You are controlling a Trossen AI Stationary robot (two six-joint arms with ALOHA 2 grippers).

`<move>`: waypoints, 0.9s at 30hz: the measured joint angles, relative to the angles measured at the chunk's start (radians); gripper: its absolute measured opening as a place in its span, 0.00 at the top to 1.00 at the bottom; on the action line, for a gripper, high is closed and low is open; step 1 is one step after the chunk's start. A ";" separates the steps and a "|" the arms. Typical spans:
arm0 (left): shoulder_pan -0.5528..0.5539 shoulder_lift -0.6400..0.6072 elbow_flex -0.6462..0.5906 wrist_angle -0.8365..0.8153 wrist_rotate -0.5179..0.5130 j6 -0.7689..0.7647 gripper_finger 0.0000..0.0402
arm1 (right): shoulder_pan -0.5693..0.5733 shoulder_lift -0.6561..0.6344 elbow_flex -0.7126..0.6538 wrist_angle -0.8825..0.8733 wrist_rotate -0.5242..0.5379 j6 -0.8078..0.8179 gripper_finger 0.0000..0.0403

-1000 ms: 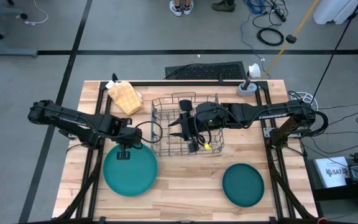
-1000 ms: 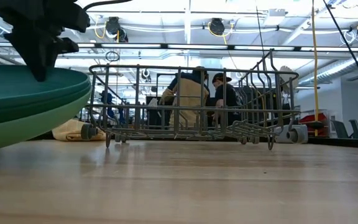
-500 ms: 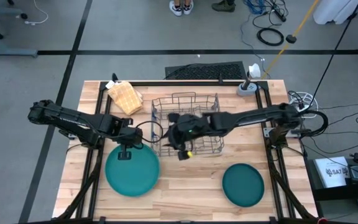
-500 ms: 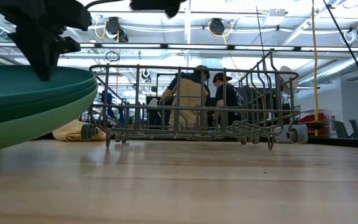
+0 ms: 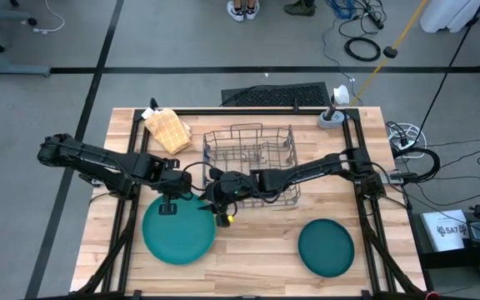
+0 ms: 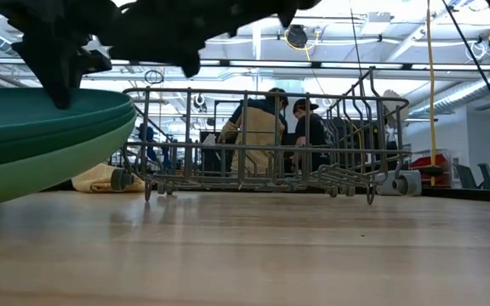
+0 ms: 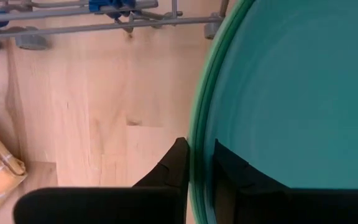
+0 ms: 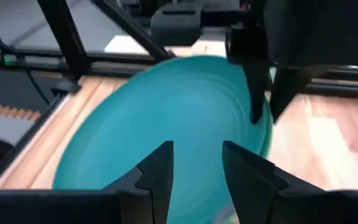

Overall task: Sort dishes
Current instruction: Put the blue plate into the dishwasher rack

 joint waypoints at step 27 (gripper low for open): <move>0.000 0.000 0.000 -0.017 0.026 0.008 0.90 | 0.064 -0.051 0.000 -0.229 0.045 -0.033 0.68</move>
